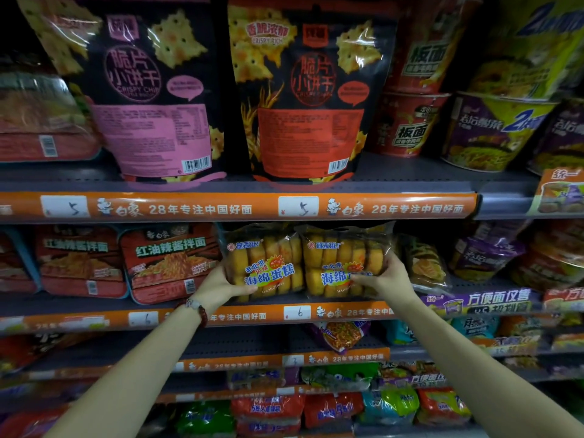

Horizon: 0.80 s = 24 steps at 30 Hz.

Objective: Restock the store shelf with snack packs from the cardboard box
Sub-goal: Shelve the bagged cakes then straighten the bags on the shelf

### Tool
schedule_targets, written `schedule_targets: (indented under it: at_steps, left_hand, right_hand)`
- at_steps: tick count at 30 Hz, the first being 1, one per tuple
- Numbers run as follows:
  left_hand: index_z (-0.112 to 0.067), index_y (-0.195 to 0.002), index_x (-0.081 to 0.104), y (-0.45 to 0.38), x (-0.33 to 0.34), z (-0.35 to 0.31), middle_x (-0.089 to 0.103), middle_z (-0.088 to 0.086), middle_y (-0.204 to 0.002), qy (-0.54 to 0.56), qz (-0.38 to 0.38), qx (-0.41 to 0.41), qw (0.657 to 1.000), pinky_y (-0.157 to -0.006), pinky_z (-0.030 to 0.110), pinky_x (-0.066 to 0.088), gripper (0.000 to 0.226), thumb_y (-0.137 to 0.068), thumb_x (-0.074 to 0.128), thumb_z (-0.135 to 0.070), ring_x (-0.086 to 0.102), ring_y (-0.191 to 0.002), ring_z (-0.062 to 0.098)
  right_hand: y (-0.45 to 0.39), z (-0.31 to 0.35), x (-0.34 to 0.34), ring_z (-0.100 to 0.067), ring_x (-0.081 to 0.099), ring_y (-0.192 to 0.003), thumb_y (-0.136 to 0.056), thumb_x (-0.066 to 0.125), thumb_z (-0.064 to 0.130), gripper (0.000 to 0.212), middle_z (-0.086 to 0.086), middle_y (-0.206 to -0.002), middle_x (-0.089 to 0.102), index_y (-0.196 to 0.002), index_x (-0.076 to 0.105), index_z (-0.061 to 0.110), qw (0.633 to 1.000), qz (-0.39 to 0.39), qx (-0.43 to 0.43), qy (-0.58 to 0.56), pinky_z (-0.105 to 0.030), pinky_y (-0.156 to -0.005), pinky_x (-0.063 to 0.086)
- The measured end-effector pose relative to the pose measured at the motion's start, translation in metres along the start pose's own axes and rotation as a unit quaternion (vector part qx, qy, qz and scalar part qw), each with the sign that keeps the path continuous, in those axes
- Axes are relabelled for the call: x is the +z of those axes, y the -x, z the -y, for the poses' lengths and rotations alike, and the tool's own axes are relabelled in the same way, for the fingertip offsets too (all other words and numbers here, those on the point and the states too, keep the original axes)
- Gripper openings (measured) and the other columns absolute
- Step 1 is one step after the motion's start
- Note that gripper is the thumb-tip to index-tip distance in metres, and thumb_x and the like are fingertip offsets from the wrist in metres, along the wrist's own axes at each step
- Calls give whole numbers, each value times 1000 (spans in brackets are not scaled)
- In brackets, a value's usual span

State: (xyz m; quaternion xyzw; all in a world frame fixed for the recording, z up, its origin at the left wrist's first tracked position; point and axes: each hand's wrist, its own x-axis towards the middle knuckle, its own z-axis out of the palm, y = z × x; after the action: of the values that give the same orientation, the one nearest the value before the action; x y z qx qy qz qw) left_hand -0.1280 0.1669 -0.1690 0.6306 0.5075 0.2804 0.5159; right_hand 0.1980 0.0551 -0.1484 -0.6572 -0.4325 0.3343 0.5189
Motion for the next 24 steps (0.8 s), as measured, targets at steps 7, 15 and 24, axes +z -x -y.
schedule_targets:
  at_steps: [7,15,24]
  left_hand:
    - [-14,-138,36,-5,15,-10,49,-5,-125,92,-10,-19,996,-99,31,42,91,-61,86,-12,49,-114,13]
    - [-11,-133,46,-15,27,-5,56,5,-131,56,15,-52,997,-105,38,43,98,-55,84,-54,55,-118,19]
    - [-18,-140,32,-10,24,-12,49,-8,-127,-139,96,36,985,-93,18,38,93,-63,85,-24,50,-109,7]
  right_hand:
    - [9,14,-13,-18,68,-96,-71,81,4,50,-1,-102,69,-112,54,16,998,-32,-24,-50,-41,-84,57]
    - [7,14,-36,-25,70,-100,-51,91,31,80,-7,-112,70,-121,56,15,990,-46,2,-136,-43,-83,57]
    - [-1,26,-10,-28,68,-104,-61,84,18,63,-8,-115,69,-117,57,17,982,-35,28,-182,-52,-90,54]
